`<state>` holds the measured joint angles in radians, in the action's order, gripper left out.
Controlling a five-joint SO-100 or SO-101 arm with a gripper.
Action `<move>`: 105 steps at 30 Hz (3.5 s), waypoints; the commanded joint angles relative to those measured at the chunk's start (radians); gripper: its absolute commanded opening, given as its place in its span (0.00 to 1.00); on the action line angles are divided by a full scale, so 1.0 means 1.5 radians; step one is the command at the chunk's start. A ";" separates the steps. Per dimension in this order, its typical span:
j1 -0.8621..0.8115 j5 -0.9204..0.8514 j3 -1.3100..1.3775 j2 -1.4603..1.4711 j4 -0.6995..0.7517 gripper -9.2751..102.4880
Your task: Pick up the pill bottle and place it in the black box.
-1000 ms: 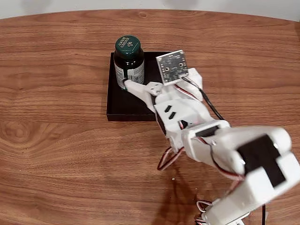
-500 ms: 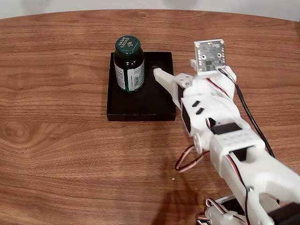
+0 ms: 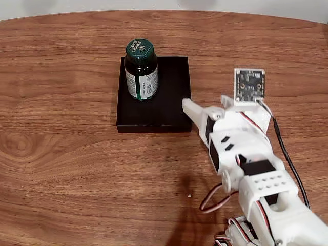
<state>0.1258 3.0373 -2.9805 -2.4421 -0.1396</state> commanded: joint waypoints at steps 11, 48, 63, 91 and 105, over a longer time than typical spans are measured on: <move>-0.046 -0.144 -0.026 -0.173 0.277 0.27; -0.053 -0.145 -0.033 -0.598 1.028 0.08; -0.066 -0.051 -0.033 -0.598 1.094 0.08; -0.066 -0.052 -0.033 -0.598 1.094 0.08; -0.066 -0.052 -0.033 -0.598 1.095 0.08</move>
<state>0.0383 2.9575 -3.0465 -3.3410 1.3284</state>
